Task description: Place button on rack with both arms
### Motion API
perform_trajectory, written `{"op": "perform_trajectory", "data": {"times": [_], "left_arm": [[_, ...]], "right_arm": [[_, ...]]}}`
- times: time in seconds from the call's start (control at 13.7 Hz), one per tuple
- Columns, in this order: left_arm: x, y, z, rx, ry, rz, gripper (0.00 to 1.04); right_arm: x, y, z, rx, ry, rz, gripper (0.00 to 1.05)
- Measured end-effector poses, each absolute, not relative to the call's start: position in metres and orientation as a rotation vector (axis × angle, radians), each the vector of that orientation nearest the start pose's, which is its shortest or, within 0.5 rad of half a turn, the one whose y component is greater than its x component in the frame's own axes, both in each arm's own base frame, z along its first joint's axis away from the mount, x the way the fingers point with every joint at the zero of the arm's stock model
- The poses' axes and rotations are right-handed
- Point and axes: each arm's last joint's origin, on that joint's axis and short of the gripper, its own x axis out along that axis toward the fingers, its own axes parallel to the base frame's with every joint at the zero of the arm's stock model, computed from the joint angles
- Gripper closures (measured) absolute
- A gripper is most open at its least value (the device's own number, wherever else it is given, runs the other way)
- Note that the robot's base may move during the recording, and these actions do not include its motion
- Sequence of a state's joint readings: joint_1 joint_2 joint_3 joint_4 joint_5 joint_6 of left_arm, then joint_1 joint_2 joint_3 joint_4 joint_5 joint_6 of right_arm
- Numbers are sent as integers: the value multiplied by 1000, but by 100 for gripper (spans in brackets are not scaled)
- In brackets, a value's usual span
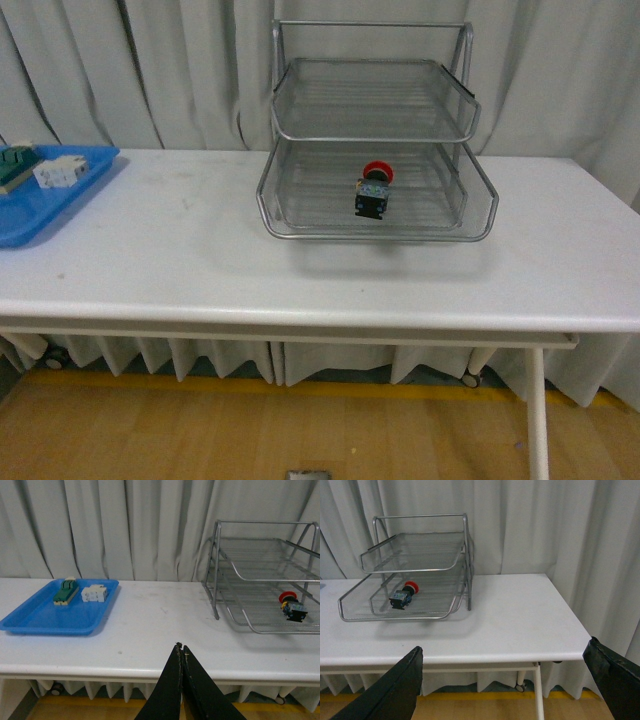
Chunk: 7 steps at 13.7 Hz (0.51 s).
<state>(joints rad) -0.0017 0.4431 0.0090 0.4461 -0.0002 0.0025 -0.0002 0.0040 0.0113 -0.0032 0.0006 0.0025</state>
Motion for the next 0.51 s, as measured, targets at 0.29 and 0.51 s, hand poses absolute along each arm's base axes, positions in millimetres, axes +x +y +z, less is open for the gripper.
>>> {"op": "perform_trajectory", "data": {"times": [0.29,0.51], "left_arm": [[118,0,170,2,-12,-2,103],[113,0,170,2,-12,-2,103]], "right_arm": [[97,0,167,2,-4,-1,6],[97,0,167,2,-4,-1,6]]}}
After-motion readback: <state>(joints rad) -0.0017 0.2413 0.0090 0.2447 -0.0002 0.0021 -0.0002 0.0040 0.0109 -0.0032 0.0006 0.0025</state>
